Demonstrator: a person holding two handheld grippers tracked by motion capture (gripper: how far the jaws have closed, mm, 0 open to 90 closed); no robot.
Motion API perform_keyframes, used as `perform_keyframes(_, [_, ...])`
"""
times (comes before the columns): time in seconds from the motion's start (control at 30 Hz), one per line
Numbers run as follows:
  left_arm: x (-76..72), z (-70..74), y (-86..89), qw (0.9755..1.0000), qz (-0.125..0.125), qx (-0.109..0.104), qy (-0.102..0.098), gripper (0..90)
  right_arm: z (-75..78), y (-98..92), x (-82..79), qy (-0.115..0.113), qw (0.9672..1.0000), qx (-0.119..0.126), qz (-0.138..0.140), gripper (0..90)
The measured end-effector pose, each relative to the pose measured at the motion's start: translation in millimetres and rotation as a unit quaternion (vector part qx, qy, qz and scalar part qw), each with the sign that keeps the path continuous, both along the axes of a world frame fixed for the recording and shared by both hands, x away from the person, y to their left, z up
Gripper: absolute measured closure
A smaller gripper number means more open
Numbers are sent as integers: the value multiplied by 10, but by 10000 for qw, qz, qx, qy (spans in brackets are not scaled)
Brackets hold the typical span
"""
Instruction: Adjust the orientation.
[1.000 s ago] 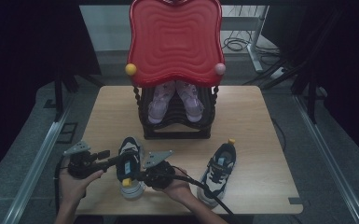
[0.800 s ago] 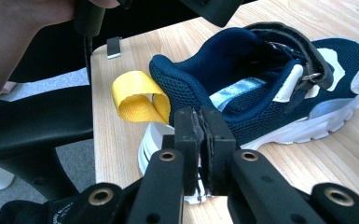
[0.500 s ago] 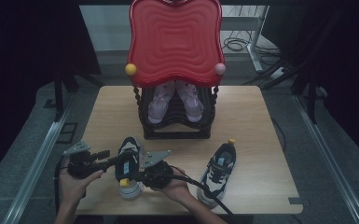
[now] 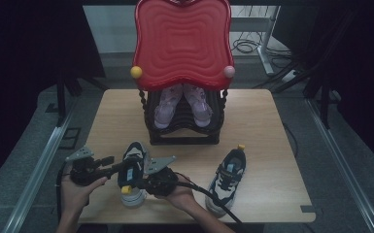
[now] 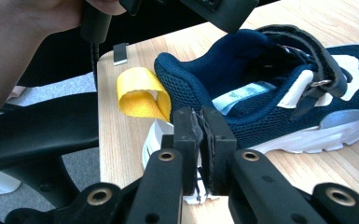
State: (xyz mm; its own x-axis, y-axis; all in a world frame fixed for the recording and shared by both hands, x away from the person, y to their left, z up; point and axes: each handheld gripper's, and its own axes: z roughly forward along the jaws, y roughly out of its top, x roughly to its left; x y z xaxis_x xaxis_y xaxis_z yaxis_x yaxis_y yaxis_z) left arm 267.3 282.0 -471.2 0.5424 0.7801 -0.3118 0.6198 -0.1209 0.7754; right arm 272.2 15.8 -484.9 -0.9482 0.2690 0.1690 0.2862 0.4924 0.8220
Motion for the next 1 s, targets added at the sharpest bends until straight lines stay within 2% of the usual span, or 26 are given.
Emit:
perform_keyframes(0.37, [-6, 10, 27, 10000, 33, -20, -37, 432, -25, 65, 7, 23, 10000, 33, 2, 855])
perform_keyframes(1.0, [-31, 56, 112, 9998, 143, -75, -116, 432, -73, 330, 2, -11, 9999, 31, 114, 855])
